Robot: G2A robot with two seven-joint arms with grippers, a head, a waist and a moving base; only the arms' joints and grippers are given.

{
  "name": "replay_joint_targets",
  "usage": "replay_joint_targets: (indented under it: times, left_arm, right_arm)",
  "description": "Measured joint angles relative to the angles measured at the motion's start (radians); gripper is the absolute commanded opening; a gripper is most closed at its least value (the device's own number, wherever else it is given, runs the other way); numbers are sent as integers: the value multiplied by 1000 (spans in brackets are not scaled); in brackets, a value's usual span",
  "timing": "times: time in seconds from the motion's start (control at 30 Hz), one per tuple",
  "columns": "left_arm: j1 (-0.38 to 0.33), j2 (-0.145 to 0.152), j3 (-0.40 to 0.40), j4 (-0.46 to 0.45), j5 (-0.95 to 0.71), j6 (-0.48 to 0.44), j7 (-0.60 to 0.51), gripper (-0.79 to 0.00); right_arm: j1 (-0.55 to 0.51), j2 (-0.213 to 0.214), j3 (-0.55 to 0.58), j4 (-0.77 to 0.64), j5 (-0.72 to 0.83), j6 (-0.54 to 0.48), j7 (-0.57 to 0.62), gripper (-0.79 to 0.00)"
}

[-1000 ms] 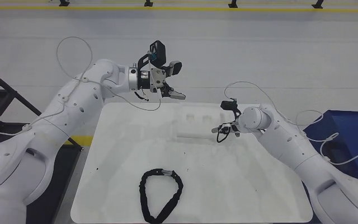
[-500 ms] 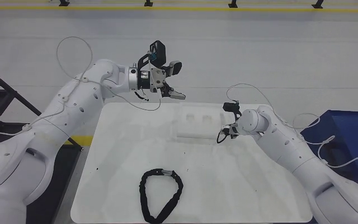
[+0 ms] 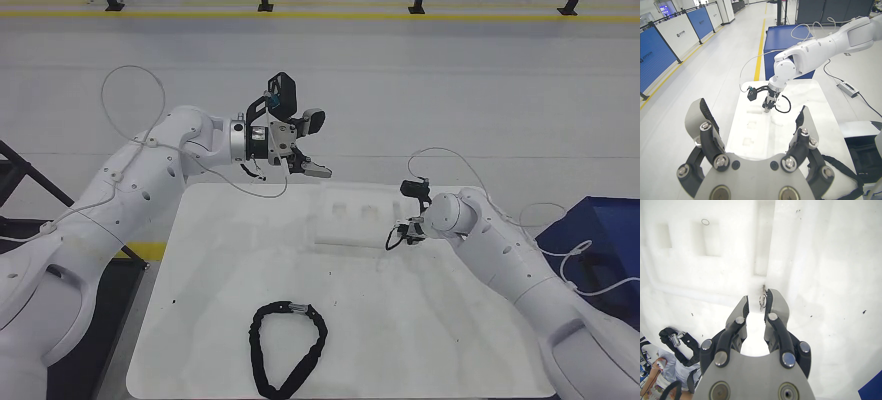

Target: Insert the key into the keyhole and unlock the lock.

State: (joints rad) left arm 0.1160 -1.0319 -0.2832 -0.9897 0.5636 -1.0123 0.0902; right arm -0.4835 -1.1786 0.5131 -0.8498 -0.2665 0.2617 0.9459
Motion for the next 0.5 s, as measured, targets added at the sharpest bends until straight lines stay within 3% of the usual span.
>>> replay_joint_targets:
  times: [0.2,0.27,0.5]
  left_arm:
    - [0,0,0,0,0,0,0,0]
    - [0,0,0,0,0,0,0,0]
    - [0,0,0,0,0,0,0,0]
  right_arm:
    - [14,-35,-23,54,-15,15,20,-677]
    - [18,-45,-26,73,-17,12,21,-785]
    - [44,-73,-23,125,-22,-9,34,-785]
